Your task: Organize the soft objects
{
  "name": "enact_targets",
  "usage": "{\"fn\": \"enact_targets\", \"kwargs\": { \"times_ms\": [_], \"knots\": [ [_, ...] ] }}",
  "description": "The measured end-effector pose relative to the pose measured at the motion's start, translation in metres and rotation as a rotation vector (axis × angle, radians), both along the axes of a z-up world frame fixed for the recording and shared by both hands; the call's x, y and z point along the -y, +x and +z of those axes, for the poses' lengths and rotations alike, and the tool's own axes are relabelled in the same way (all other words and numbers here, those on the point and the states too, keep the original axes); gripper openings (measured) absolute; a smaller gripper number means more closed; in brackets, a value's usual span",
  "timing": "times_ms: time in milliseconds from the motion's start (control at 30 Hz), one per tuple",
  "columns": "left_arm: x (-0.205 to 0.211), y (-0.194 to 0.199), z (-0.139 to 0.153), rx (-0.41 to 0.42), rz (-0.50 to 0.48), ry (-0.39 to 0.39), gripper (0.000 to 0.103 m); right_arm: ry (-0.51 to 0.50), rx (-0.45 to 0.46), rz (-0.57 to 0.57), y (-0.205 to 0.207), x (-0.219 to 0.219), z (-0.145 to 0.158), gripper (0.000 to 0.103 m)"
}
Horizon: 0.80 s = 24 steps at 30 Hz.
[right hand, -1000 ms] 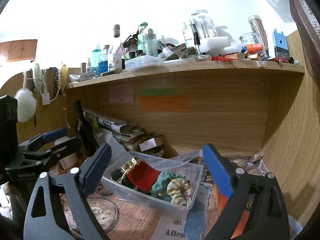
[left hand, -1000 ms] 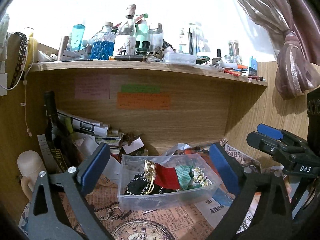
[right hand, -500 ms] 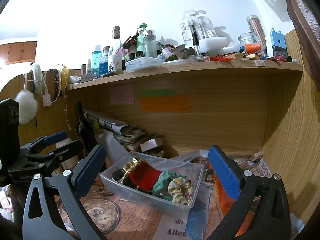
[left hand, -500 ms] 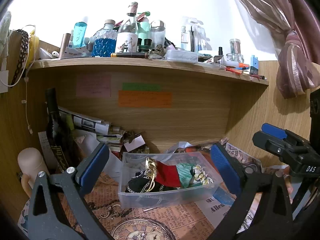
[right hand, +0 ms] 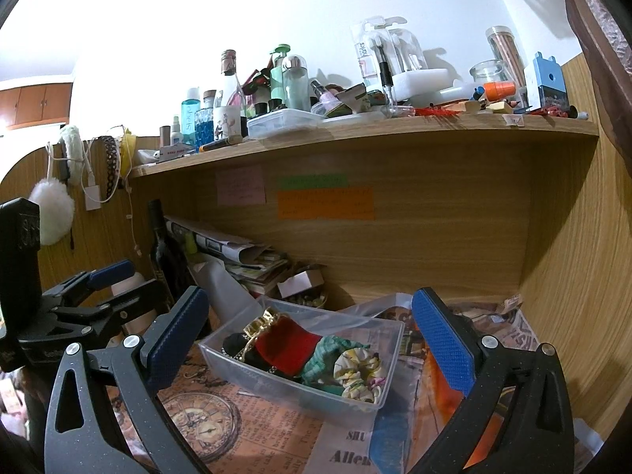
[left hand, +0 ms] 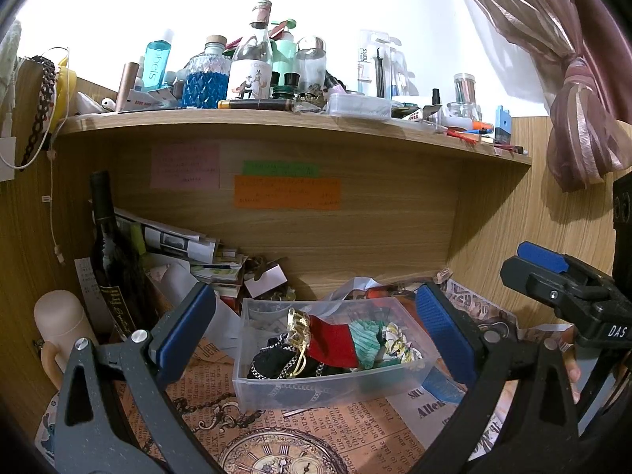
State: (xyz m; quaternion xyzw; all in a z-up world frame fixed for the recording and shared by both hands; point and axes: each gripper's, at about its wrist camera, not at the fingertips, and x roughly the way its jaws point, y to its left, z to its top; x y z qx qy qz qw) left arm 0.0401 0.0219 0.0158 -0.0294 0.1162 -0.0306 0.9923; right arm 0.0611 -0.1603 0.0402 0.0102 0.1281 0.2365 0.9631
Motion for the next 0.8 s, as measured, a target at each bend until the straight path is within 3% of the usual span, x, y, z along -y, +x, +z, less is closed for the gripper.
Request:
{"fn": "enact_targets", "kwargs": {
  "times_ms": [800],
  "knots": [
    [0.0033,0.0006,-0.0012,-0.001,-0.013,0.015,0.103,0.0,-0.006,-0.005,-0.0005,-0.0027,-0.0011,0.103]
  ]
}}
